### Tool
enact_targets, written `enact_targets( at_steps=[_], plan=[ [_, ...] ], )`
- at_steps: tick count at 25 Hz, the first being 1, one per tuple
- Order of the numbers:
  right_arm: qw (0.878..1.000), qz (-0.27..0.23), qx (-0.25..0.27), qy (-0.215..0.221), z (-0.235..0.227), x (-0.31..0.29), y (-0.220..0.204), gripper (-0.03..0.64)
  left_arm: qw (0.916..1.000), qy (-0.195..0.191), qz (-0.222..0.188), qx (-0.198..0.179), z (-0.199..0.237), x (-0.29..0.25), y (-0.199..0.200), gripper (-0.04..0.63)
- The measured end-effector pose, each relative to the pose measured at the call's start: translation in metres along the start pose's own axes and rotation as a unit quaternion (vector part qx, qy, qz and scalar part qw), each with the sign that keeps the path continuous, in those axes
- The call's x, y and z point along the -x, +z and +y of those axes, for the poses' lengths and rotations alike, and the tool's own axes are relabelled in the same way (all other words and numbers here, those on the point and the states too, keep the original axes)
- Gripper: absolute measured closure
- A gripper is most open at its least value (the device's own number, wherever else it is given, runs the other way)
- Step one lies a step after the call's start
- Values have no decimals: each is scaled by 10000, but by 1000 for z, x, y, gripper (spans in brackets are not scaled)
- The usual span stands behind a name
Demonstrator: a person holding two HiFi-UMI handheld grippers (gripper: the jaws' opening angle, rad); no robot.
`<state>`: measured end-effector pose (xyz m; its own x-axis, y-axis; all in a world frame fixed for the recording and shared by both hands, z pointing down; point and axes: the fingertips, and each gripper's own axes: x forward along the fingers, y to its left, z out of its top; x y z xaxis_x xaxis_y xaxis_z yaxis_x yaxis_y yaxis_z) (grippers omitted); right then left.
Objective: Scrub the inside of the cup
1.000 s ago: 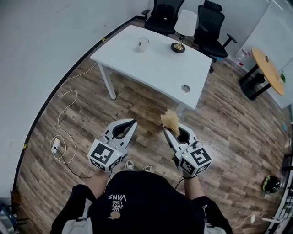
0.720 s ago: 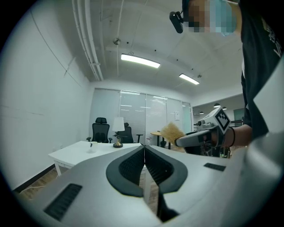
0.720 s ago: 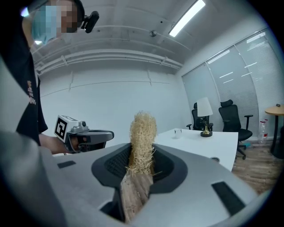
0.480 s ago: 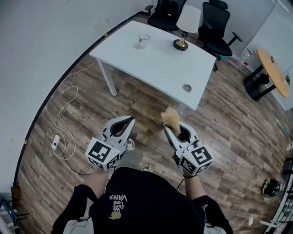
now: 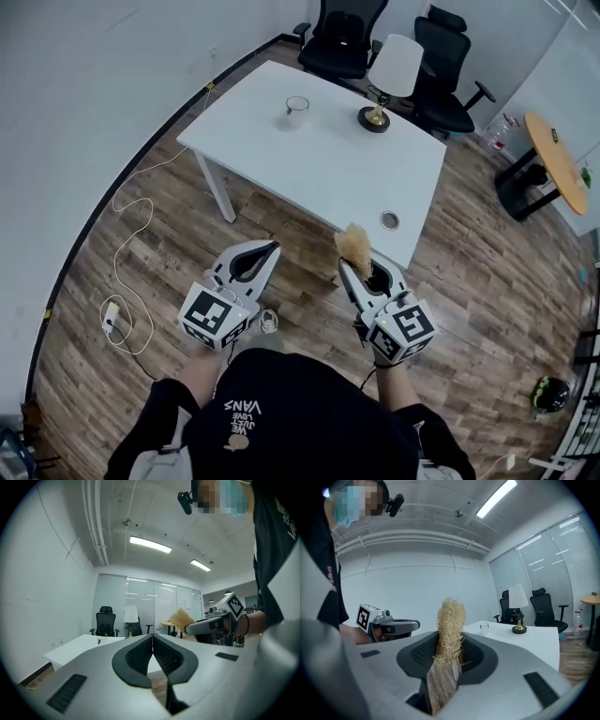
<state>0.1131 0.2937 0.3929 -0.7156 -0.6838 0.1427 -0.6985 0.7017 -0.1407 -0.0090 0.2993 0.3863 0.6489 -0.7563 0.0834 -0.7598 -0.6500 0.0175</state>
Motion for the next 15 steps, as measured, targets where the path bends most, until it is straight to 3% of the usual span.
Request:
enact_targets(
  at_steps=[8, 15],
  plan=[
    [9996, -140, -49, -232, -15, -83, 24, 502, 9998, -174, 27, -49, 88, -18, 7, 584],
    [9992, -90, -96, -377, -31, -118, 29, 502, 9994, -340, 22, 47, 127, -41, 6, 584]
  ],
)
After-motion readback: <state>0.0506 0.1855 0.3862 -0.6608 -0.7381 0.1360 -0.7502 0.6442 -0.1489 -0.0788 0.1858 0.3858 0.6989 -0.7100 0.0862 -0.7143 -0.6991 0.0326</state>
